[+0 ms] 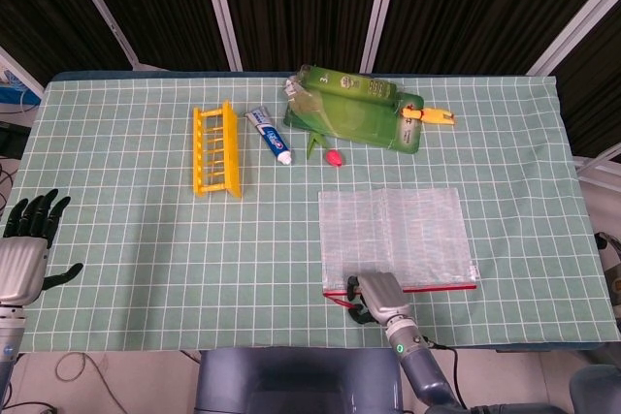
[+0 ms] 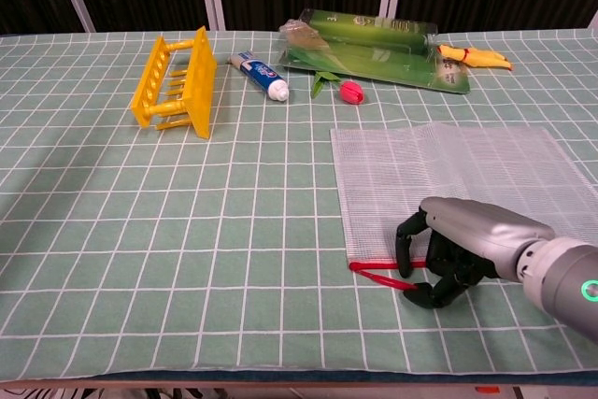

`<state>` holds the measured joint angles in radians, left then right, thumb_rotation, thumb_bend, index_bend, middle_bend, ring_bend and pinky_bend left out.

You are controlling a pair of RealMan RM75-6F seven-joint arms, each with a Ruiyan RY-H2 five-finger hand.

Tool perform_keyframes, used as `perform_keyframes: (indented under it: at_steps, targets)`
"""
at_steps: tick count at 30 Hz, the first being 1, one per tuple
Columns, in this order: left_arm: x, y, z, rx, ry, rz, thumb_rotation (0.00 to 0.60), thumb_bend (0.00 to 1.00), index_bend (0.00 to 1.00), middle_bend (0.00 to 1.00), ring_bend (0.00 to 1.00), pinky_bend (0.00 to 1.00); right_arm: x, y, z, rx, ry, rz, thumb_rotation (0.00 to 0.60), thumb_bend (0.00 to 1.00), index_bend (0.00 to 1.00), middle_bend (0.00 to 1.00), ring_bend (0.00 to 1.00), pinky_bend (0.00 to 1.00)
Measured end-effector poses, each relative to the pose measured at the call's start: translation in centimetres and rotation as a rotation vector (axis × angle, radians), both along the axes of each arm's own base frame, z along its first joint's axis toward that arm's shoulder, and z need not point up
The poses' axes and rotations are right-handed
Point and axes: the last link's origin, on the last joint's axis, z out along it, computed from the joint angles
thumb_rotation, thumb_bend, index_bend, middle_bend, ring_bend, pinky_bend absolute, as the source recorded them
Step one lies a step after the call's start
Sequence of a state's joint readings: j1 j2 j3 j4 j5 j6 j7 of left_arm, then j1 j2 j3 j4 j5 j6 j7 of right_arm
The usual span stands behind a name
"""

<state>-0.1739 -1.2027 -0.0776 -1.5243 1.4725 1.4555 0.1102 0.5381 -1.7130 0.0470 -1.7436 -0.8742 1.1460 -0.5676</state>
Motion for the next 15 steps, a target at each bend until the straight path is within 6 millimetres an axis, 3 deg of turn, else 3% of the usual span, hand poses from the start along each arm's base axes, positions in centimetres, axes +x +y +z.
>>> perform_keyframes:
  at_steps: [15]
  targets:
    - [-0.02, 0.03, -0.01, -0.001, -0.002, 0.005, 0.6, 0.01, 0.0, 0.0, 0.0, 0.0, -0.46, 0.15, -0.2, 0.003, 0.004, -0.012, 0.6, 0.41, 0.55, 1.0, 1.0, 1.0]
